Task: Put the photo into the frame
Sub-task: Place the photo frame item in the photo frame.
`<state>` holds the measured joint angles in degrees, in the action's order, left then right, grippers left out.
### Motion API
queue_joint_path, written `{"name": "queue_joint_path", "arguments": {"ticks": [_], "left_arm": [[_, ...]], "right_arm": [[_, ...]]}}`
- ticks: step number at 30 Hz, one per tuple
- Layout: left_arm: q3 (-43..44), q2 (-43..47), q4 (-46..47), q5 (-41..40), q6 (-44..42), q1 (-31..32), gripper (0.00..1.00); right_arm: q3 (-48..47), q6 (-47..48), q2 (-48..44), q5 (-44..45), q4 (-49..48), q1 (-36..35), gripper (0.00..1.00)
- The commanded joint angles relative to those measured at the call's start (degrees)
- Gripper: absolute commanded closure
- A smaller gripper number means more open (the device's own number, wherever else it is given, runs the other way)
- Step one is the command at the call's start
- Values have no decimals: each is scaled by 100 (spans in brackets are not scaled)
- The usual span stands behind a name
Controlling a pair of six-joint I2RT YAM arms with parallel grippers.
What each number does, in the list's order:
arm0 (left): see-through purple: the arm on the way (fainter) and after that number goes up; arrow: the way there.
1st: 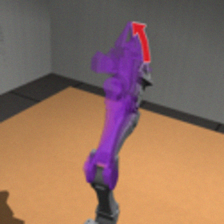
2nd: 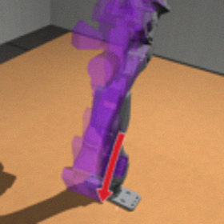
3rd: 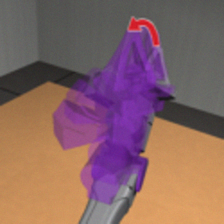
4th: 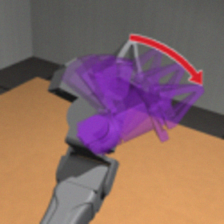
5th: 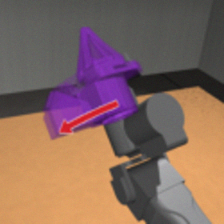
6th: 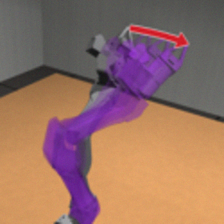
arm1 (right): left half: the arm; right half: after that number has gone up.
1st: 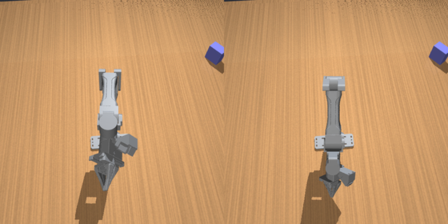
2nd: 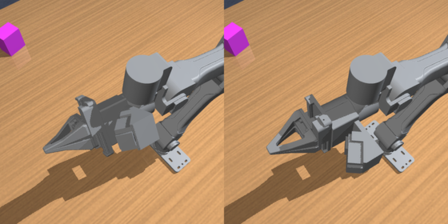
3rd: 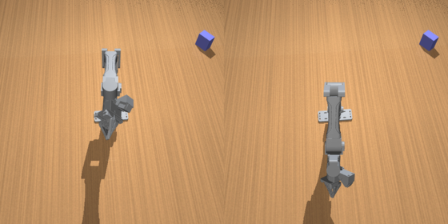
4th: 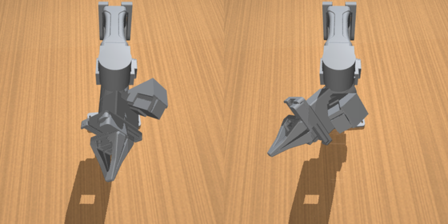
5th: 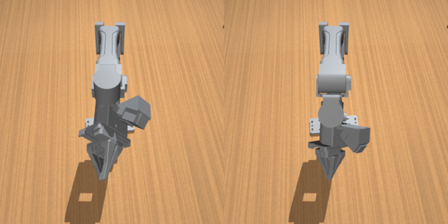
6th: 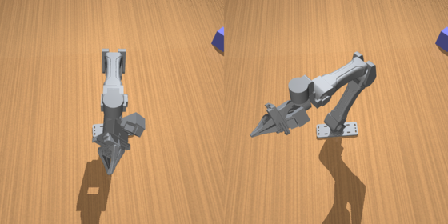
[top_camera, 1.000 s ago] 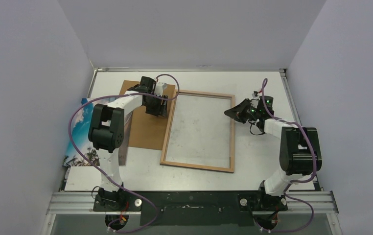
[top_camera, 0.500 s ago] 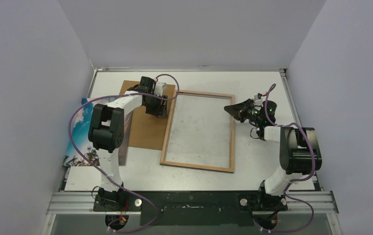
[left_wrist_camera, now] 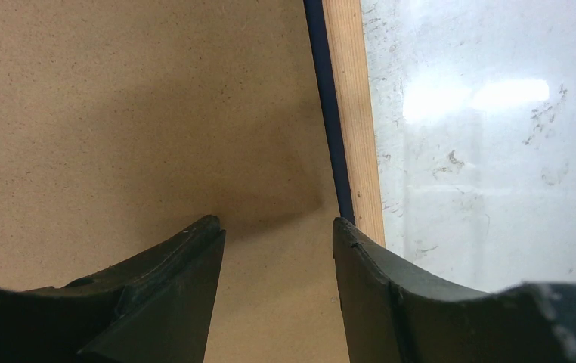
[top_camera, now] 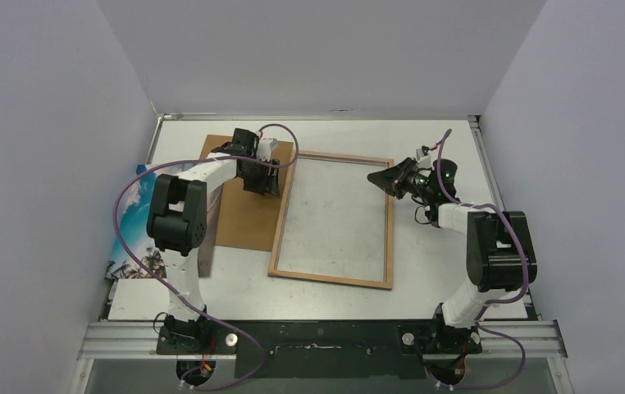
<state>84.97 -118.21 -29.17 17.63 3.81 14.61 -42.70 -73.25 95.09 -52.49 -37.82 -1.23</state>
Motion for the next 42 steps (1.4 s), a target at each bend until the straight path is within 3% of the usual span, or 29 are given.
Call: {"name": "queue_joint_path", "arguments": {"ticks": [1, 8, 21, 42], "left_arm": [[-165, 119, 223, -69, -19, -155, 47], [-217, 158, 224, -43, -22, -188, 47], [-167, 105, 227, -8, -21, -164, 47], [-103, 97, 191, 38, -29, -117, 47]], "right_arm": [[-139, 982, 253, 1, 691, 6, 95], [-272, 1575, 739, 202, 1144, 2, 95], [-617, 2866, 781, 708, 2514, 39, 95], [-569, 3042, 905, 827, 2648, 37, 95]]}}
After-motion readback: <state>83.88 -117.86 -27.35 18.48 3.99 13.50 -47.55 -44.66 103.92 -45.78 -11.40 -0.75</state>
